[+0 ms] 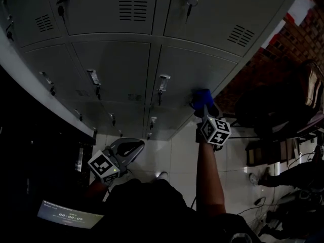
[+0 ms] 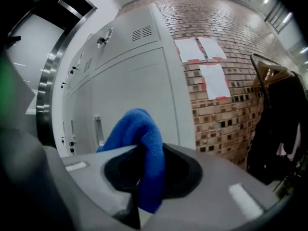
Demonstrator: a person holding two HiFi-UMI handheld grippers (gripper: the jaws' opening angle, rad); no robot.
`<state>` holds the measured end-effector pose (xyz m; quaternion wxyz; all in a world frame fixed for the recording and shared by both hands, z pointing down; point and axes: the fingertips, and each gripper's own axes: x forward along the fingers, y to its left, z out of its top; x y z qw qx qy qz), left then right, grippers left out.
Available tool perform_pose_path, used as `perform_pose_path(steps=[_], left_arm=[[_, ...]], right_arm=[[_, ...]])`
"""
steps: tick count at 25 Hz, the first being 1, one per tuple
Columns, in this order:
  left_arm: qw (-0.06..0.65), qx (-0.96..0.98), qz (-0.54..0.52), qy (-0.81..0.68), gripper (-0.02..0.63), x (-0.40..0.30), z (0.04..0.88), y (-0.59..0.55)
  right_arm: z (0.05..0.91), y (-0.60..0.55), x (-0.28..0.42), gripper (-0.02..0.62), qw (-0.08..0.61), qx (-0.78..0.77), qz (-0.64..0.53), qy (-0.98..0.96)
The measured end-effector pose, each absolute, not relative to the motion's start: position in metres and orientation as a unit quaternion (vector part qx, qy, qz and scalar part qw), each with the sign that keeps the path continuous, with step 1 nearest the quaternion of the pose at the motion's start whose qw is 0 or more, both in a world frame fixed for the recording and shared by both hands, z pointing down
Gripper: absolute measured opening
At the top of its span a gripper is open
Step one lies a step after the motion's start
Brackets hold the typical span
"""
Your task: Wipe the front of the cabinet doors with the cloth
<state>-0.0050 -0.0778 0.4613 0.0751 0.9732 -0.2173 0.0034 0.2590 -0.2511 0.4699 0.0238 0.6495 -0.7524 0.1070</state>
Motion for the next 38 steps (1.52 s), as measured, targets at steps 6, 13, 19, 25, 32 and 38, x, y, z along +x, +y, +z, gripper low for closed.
perform_pose_path(steps=[6, 13, 19, 25, 32, 38], left_arm=[[0.071, 0.970, 0.000, -0.230, 0.003, -0.017, 0.459, -0.080], [0.071, 0.963, 0.000, -0.259, 0.003, -0.042, 0.459, -0.083], [0.079, 0.959, 0.001, -0.272, 0.003, -0.053, 0.461, -0.085], [0.076, 0.962, 0.003, -0.262, 0.003, -0.045, 0.464, -0.094], [0.061, 0.971, 0.007, -0.233, 0.003, -0.008, 0.457, -0.118], [0.049, 0.980, -0.009, -0.192, 0.003, 0.045, 0.438, -0.133]], right_arm=[[0.486, -0.260, 0.161, 0.069, 0.050, 0.568, 0.093, -0.816], [0.498, -0.277, 0.092, 0.069, 0.077, 0.512, 0.079, -0.852], [0.506, -0.295, 0.078, 0.069, 0.091, 0.518, 0.068, -0.848], [0.510, -0.295, 0.091, 0.069, 0.093, 0.527, 0.068, -0.842], [0.515, -0.293, 0.139, 0.069, 0.098, 0.558, 0.074, -0.821], [0.524, -0.286, 0.201, 0.069, 0.096, 0.602, 0.089, -0.788]])
